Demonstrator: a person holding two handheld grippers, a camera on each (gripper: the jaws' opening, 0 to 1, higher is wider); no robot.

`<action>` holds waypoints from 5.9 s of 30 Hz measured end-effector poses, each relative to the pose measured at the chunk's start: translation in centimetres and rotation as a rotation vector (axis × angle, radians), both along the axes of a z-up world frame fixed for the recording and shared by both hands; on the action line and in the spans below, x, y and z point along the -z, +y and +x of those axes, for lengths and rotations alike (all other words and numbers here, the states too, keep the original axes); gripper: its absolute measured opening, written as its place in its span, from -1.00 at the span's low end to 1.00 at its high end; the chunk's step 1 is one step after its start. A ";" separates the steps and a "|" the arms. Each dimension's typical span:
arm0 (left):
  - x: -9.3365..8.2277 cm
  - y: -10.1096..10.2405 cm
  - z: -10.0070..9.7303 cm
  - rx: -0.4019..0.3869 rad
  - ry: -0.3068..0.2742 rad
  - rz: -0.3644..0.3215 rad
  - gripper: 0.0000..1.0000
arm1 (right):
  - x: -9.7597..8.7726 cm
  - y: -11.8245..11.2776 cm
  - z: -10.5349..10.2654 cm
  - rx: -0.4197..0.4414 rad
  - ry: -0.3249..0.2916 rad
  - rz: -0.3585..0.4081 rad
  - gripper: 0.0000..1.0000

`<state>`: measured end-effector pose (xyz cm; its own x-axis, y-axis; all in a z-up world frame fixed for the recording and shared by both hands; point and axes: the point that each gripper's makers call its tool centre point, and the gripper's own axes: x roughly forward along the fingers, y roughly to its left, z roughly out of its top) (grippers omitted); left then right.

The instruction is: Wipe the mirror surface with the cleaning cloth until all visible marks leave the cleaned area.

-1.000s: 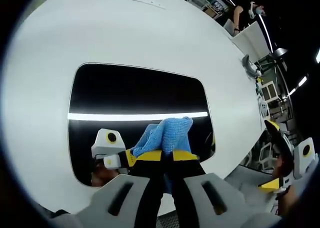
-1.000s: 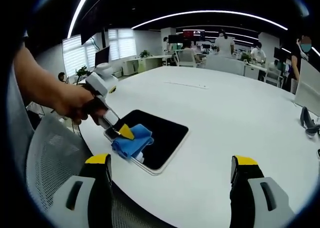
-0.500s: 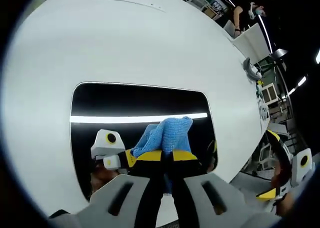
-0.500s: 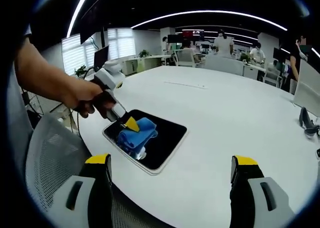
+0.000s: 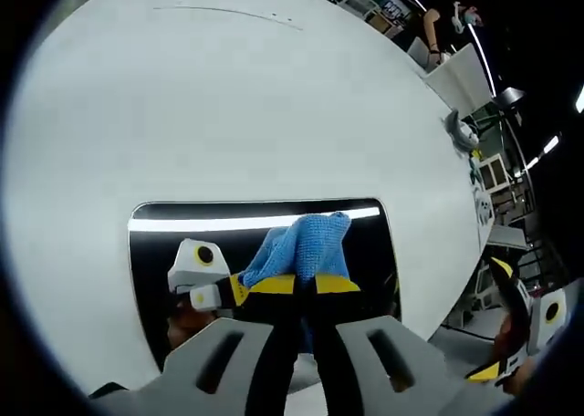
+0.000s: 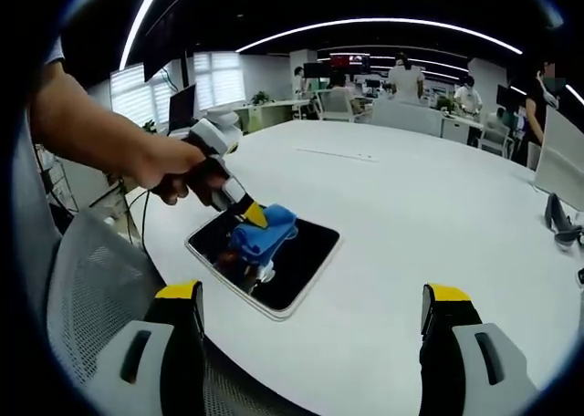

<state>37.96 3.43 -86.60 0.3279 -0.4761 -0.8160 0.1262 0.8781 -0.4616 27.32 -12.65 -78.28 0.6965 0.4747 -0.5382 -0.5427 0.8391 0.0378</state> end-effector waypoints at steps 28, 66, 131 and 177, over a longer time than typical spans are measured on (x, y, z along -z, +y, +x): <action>0.0 -0.1 3.3 0.050 -0.011 0.029 -0.97 | 0.1 -0.1 0.1 0.003 0.004 0.000 0.97; 0.0 4.7 3.8 0.023 -0.009 0.086 -0.97 | -0.2 -0.1 0.1 0.007 0.006 0.024 0.97; 0.0 4.3 -7.8 0.012 0.008 0.049 -0.98 | -0.1 0.4 -0.4 -0.005 0.015 0.022 0.97; 0.0 8.3 -9.7 -0.072 0.039 -0.002 -0.98 | 0.1 0.8 -0.5 -0.030 0.016 0.013 0.97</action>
<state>28.22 11.73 -86.63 0.3288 -0.4545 -0.8279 0.0446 0.8831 -0.4671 26.77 -11.89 -78.35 0.6732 0.5024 -0.5426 -0.5670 0.8217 0.0574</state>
